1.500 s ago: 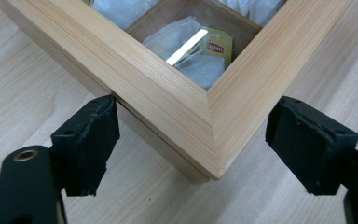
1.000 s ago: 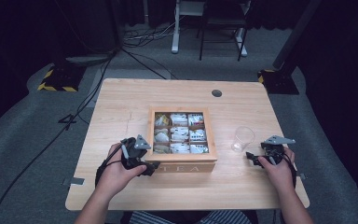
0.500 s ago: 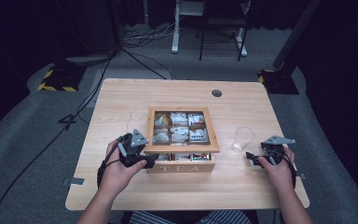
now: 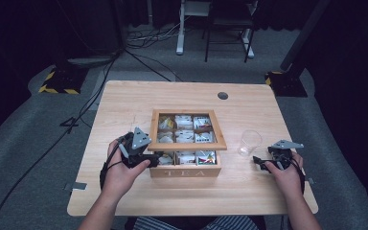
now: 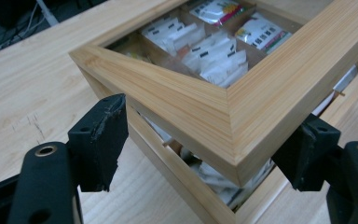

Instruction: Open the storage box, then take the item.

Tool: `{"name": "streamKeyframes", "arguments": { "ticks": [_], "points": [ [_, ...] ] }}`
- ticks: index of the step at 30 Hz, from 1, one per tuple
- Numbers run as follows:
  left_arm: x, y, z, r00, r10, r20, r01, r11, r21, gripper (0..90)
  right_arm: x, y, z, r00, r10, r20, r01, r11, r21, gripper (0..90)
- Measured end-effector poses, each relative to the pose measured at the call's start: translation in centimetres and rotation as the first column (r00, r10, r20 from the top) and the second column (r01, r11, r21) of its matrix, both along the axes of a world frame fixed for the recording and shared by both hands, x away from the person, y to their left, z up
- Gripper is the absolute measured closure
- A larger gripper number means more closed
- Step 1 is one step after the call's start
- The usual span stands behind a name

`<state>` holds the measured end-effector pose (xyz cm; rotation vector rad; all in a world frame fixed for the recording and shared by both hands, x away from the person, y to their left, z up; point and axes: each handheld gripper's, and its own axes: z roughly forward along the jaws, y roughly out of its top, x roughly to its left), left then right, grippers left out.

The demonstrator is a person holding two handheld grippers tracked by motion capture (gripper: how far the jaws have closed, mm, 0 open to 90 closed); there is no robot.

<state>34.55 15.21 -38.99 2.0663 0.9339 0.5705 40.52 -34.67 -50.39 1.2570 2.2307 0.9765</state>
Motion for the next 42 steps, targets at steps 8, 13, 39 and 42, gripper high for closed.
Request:
{"name": "streamKeyframes", "arguments": {
  "ticks": [8,13,39,42],
  "points": [
    [0.8,0.1,1.3,0.9988,0.01,0.047,-0.01,0.9999,0.001,34.6,-0.6,0.2,0.0,0.9996,-0.027,0.004,0.027,1.0,0.001,17.7],
    [1.3,0.3,2.1,0.9974,0.01,0.072,-0.009,0.9999,-0.009,39.8,-0.6,0.2,0.0,0.9994,-0.035,0.005,0.035,0.999,0.001,17.6],
    [3.3,0.3,4.5,0.9931,0.031,0.113,-0.034,0.9991,0.025,53.5,-2.1,1.0,2.4,0.9998,0.0,-0.019,0.001,0.998,0.062,28.3],
    [3.4,0.2,4.6,0.994,0.038,0.102,-0.04,0.9991,0.017,53.5,-2.7,1.5,3.3,0.9996,0.025,-0.011,-0.024,0.998,0.064,29.3]
  ]
}}
